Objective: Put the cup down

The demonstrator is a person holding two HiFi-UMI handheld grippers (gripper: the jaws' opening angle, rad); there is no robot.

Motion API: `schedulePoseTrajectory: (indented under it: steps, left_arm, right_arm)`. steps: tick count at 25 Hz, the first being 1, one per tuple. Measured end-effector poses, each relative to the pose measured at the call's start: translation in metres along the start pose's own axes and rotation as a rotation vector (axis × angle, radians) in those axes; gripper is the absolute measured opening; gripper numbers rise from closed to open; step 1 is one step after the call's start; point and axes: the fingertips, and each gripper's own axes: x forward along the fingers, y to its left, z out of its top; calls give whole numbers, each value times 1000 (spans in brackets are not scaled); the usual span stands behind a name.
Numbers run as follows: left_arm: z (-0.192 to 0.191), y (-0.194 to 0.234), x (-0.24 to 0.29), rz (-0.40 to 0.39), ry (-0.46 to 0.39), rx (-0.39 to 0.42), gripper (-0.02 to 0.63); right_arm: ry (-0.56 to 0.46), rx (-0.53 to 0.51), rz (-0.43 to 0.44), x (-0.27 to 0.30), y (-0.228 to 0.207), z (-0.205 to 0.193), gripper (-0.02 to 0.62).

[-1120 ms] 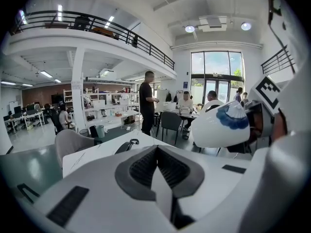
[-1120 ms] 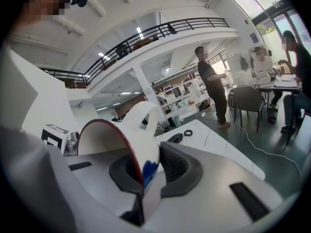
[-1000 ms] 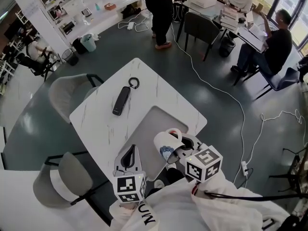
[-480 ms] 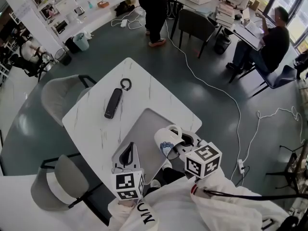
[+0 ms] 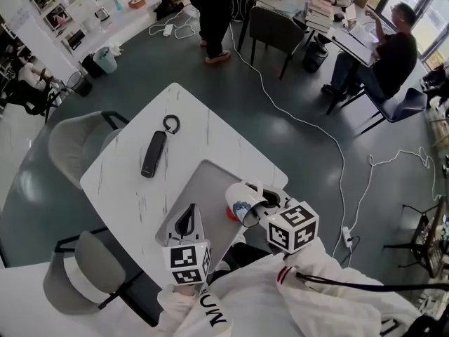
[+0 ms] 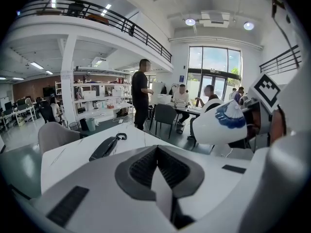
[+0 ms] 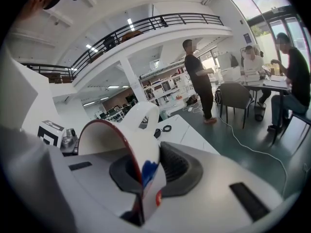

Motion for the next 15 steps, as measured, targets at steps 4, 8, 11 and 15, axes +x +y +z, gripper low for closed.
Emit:
schedulePoseTrajectory:
  steps: [4, 8, 11, 15]
  left_arm:
    - [-2, 1, 15, -12, 17, -8, 11]
    - [-8, 2, 28, -21, 43, -13, 11]
    - [-14, 3, 37, -22, 61, -14, 11]
    - [-25, 6, 52, -25, 96, -31, 11]
  right_arm:
    - [23, 3, -19, 10, -15, -5, 34]
    - [52, 9, -35, 21, -27, -13, 34]
    - [79, 5, -46, 30, -36, -23, 34]
    - [115, -3, -53, 44, -44, -32, 34]
